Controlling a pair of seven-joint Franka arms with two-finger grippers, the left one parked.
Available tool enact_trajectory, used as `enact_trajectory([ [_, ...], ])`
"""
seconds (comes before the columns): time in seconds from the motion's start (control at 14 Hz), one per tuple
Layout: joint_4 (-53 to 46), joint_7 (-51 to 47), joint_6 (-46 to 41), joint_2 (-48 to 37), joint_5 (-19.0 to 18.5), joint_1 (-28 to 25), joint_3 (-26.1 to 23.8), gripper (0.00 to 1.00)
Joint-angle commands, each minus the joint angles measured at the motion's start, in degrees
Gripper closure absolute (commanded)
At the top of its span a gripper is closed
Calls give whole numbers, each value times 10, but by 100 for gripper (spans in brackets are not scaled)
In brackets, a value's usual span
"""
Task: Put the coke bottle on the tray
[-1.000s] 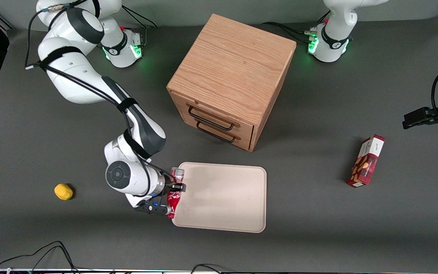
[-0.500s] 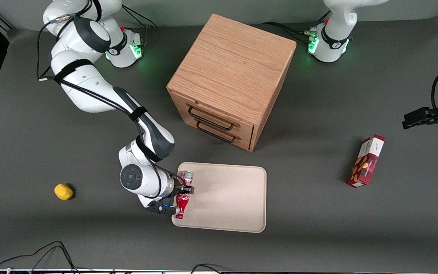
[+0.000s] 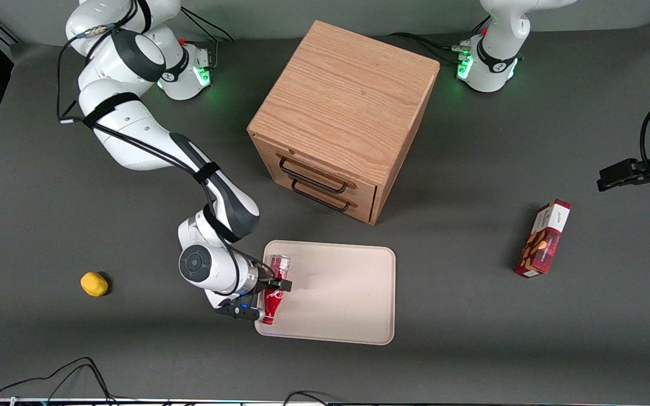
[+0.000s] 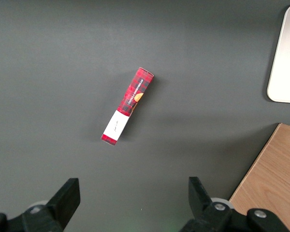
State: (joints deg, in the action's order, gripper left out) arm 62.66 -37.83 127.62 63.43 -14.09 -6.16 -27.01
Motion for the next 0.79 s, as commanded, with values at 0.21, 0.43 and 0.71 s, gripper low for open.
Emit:
enact_trajectory([
  [0.21, 42, -17, -47, -100, -15, 37, -3, 0],
  [0.43, 141, 26, -76, -227, -7, 86, 3, 0],
  [0.71, 221, 95, -140, -376, 38, 123, 40, 0],
])
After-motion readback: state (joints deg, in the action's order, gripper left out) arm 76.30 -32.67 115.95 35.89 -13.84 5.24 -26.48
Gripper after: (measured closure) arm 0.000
